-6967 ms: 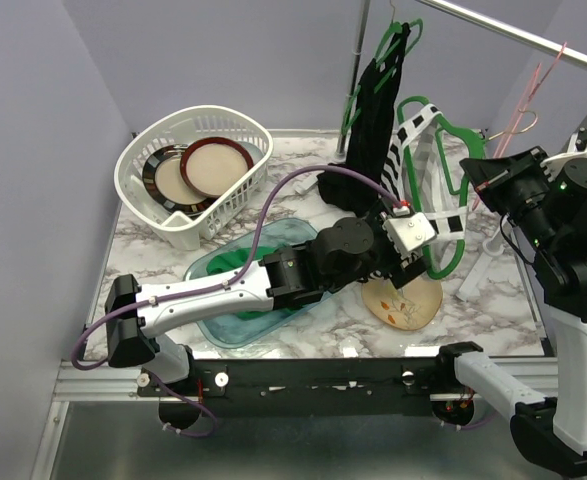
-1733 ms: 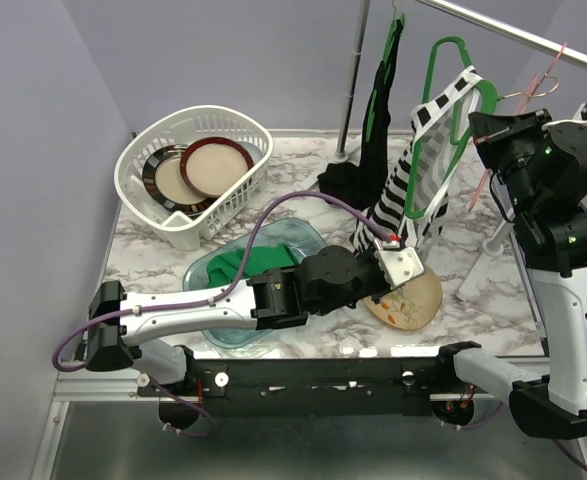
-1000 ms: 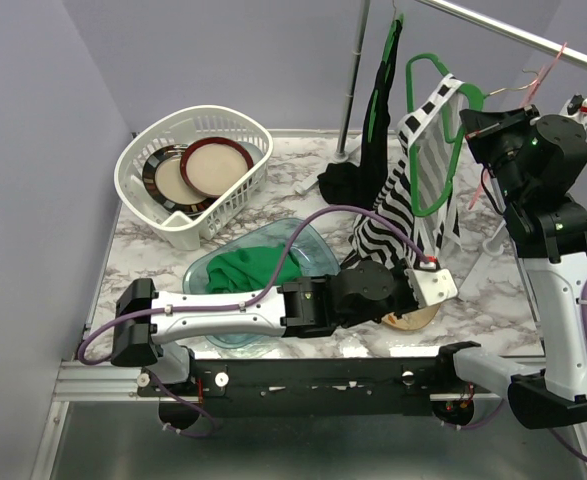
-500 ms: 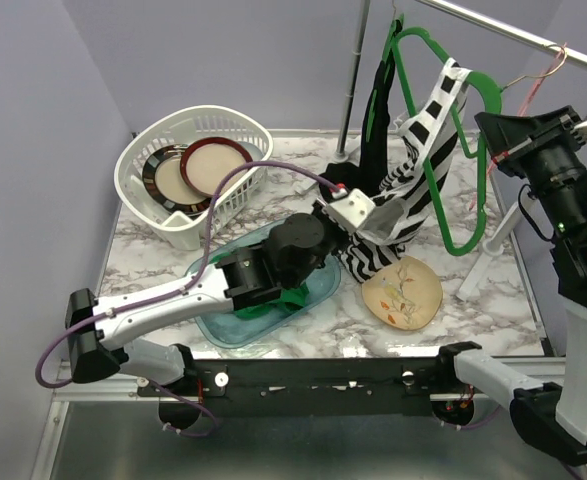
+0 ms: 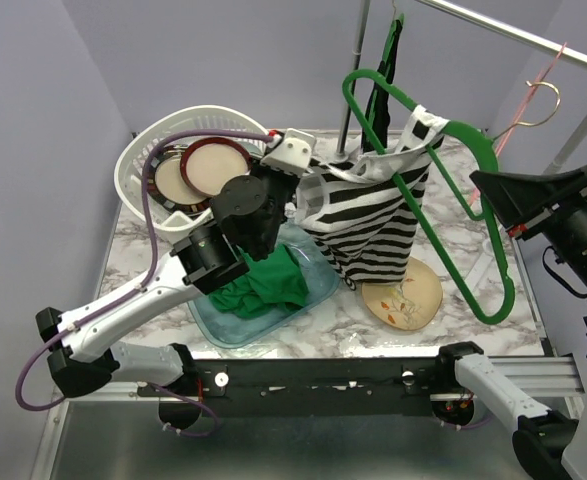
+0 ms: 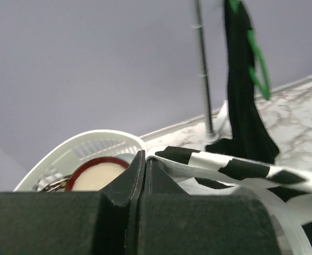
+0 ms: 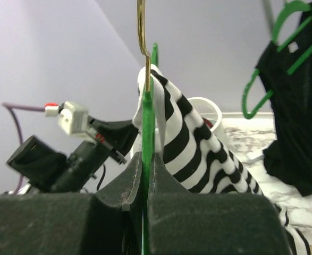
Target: Remove the tank top from the hanger
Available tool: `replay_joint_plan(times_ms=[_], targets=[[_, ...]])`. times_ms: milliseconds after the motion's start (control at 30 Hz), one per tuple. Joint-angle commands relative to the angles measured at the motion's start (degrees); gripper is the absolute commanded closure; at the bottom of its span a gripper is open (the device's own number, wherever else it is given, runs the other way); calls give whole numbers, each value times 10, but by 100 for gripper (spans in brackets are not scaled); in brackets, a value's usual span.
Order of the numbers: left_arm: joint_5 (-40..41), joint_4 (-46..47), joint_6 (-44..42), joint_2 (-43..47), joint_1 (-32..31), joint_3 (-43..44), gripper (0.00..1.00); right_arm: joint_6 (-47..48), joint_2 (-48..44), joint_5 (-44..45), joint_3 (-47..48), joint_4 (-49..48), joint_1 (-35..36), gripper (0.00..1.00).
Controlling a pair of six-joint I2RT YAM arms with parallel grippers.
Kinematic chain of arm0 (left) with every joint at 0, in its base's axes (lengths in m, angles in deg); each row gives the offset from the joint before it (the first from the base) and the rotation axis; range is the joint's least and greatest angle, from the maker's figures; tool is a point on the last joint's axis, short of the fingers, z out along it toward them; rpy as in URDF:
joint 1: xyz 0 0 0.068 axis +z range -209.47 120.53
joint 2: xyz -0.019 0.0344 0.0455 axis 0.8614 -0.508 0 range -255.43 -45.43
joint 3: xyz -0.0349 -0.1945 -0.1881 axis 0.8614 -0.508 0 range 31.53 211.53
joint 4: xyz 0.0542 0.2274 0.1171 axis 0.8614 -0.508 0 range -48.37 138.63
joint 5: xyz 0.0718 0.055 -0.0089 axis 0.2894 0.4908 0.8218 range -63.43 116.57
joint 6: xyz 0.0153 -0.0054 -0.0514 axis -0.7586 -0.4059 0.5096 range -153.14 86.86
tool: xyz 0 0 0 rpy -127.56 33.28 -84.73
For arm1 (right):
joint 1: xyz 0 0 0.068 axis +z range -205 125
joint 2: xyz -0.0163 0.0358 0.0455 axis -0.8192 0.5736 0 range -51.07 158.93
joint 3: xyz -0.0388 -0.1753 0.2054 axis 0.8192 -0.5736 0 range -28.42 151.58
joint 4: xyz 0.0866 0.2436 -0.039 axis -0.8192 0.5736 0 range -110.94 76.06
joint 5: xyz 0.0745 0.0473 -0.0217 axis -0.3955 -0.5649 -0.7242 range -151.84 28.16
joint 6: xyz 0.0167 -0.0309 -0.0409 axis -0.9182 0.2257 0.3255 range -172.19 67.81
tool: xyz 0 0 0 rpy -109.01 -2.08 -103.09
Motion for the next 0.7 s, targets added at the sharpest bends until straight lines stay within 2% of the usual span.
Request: replay_joint_plan(times_ms=[0,133,200,333,567,667], targets=[[94,-2,0,71,46,-23,100,-39,-16,-116,-39,-33,-2,99],[97,-36,4,98,91,-6,100,-26,-19,-161,-55,-36,-2,99],[97,-37,-16,105,106,11,100,10,-18,-172,-47,-27,-1,99],[106,-24,-54,98,121,54,100,55,-25,-250,-66,-3,-2,99],[131,12,-155,19,163,160,100,55,-91,-228,-179,18,-1,99],[124,4,-141,-3,191,184,100,69,-110,-201,-178,48,-1,99]])
